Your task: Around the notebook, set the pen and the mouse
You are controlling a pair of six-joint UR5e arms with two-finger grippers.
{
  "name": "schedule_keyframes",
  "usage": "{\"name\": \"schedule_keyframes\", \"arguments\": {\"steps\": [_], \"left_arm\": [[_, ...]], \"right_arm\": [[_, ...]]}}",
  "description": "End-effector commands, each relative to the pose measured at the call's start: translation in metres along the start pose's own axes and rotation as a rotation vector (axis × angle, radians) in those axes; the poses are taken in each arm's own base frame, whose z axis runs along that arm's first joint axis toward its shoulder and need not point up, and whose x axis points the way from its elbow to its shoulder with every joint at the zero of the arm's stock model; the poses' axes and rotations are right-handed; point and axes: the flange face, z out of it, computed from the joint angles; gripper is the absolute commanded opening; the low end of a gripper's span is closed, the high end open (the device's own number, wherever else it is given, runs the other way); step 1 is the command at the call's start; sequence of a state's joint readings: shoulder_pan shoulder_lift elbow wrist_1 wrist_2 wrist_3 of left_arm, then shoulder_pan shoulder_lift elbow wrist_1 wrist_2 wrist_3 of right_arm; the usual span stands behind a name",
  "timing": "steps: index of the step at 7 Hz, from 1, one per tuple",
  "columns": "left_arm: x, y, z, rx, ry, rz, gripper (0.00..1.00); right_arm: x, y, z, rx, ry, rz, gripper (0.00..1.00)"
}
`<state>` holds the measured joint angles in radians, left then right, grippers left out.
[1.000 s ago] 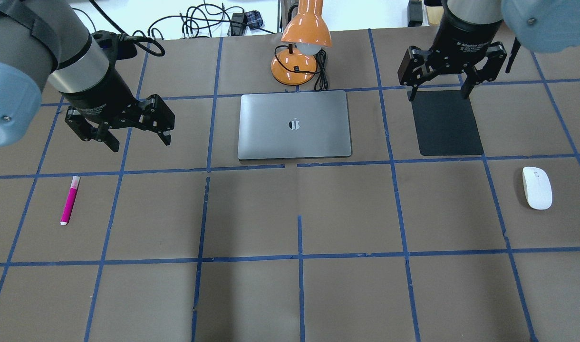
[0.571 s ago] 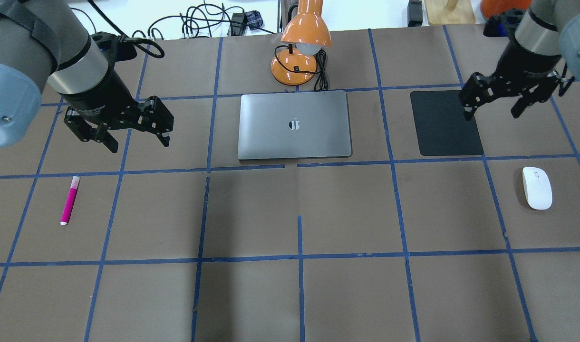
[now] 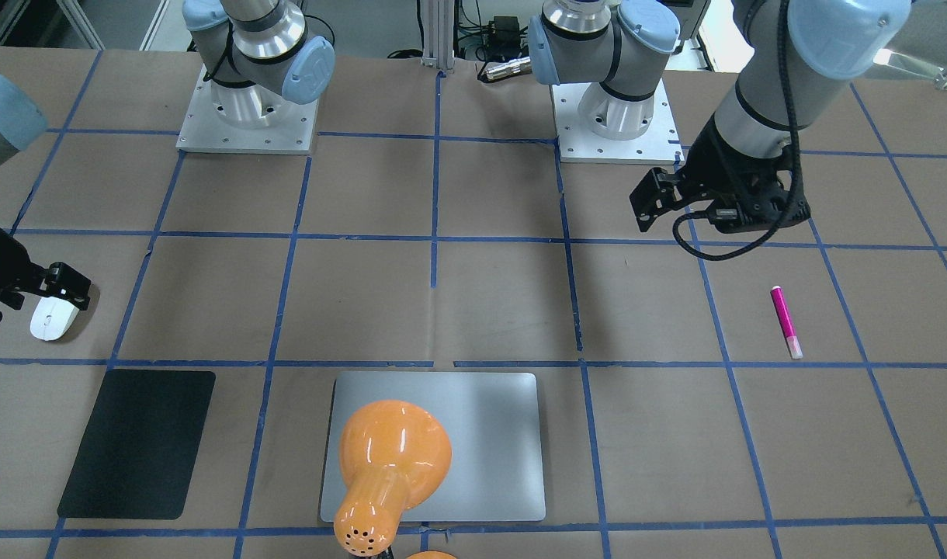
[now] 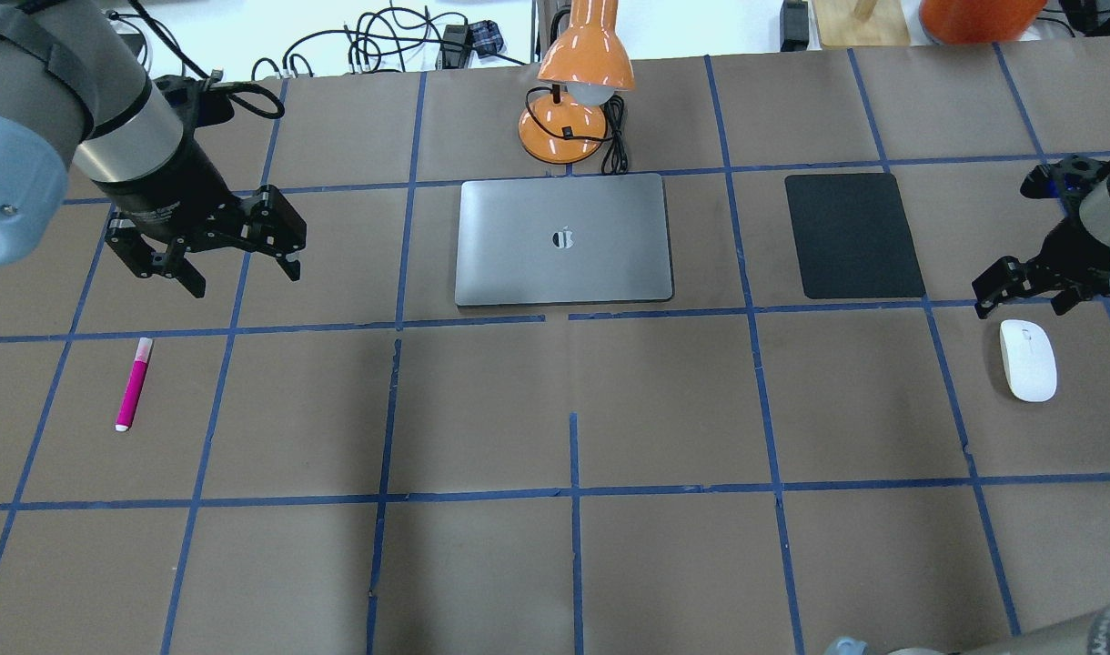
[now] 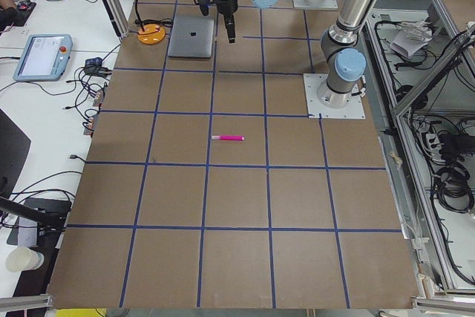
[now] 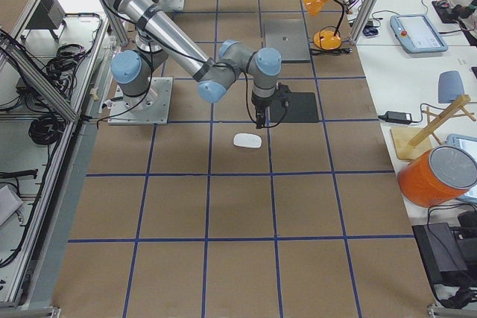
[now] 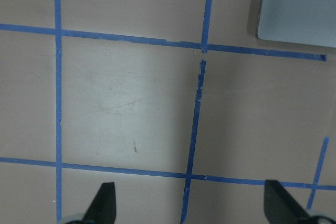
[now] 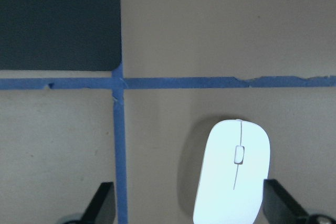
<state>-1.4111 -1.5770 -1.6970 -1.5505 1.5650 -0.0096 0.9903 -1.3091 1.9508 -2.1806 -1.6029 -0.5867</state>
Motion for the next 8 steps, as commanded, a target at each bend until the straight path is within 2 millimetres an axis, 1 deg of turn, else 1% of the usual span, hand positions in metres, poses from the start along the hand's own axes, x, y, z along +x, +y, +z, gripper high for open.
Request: {"name": "schedule_keyframes", "arguments": {"steps": [1, 2, 3, 4, 5, 6, 7, 8], "left_arm": [[-0.068, -0.035, 0.024, -0.035, 0.008, -0.058, 1.00], [-0.102, -0.055, 0.045, -0.013, -0.031, -0.076, 1.00], [-0.127, -0.068, 0.067, 0.026, -0.042, 0.010, 1.00], [-0.147, -0.066, 0.091, 0.023, -0.040, 0.065, 1.00], [-0.187, -0.059, 0.122, 0.004, -0.016, 0.030, 1.00], [-0.214, -0.060, 0.141, 0.051, -0.041, 0.084, 1.00], [-0.224, -0.065, 0.155, 0.075, -0.056, 0.165, 1.00], [-0.243, -0.072, 0.167, 0.089, -0.065, 0.195, 1.00]], "right_arm": [[0.023, 0.002, 0.039, -0.034, -0.008, -0.055, 1.00], [0.031, 0.006, 0.049, -0.066, -0.001, -0.046, 1.00], [0.032, 0.006, 0.052, -0.073, 0.002, -0.043, 1.00], [0.033, 0.008, 0.055, -0.094, 0.014, -0.046, 1.00], [0.036, 0.010, 0.063, -0.128, 0.030, -0.050, 1.00], [0.040, 0.012, 0.067, -0.161, 0.060, -0.054, 1.00], [0.040, 0.012, 0.068, -0.160, 0.059, -0.048, 0.94], [0.040, 0.009, 0.066, -0.153, 0.059, -0.040, 0.81]]}}
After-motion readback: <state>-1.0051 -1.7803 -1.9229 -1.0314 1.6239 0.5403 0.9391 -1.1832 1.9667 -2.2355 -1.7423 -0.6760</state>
